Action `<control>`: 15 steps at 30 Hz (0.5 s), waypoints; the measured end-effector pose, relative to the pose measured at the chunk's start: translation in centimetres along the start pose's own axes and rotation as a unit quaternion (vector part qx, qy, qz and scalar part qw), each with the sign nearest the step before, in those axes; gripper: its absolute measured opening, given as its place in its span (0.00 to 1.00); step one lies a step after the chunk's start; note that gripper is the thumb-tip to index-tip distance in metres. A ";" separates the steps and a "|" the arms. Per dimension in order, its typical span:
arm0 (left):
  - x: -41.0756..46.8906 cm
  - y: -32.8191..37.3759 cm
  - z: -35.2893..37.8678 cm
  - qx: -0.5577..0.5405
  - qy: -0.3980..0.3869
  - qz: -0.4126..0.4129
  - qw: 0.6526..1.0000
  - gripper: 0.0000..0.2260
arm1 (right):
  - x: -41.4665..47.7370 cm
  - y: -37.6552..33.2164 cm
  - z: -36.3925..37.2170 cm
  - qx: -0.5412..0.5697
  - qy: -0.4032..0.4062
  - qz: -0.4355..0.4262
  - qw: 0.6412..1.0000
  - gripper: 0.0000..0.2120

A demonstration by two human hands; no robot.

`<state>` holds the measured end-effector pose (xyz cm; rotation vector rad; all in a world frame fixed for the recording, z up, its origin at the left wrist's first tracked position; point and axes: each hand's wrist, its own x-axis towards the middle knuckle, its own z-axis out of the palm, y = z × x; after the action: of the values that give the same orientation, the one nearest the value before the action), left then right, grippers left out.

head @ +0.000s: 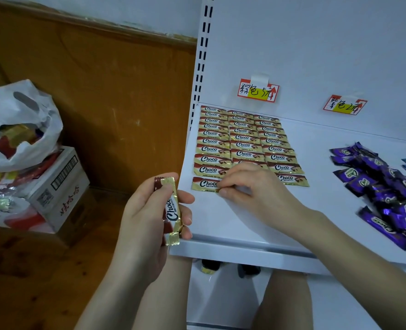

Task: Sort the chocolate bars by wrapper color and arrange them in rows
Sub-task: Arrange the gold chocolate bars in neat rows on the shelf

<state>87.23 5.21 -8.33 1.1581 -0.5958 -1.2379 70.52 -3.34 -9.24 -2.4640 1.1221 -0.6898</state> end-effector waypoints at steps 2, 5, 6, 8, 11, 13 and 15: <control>0.0 -0.1 0.0 -0.001 -0.002 -0.002 1.000 0.07 | 0.0 0.0 0.0 -0.004 0.000 0.002 1.000 0.06; 0.0 -0.2 0.0 0.003 -0.004 -0.001 1.000 0.07 | 0.1 -0.1 0.1 -0.010 0.004 0.005 1.000 0.05; 0.0 -0.2 0.0 0.003 -0.005 -0.001 1.000 0.07 | 0.1 -0.1 0.1 -0.011 0.004 0.005 1.000 0.05; 0.0 -0.2 0.0 0.003 -0.007 0.001 1.000 0.08 | 0.1 -0.2 0.1 -0.009 0.000 0.007 1.000 0.06; 0.0 -0.2 0.0 0.003 -0.007 0.000 1.000 0.08 | 0.1 -0.1 0.2 -0.010 -0.006 0.007 1.000 0.06; 0.0 -0.1 -0.1 0.000 -0.009 0.001 1.000 0.08 | 0.1 0.0 0.0 0.001 0.005 0.007 1.000 0.07; -0.1 0.0 -0.1 -0.004 -0.014 0.000 1.000 0.07 | -0.1 0.2 -0.5 0.015 0.029 0.018 0.999 0.07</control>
<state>87.34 5.36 -8.35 1.1368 -0.6109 -1.2568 70.11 -3.46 -8.93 -2.4062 1.1666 -0.7673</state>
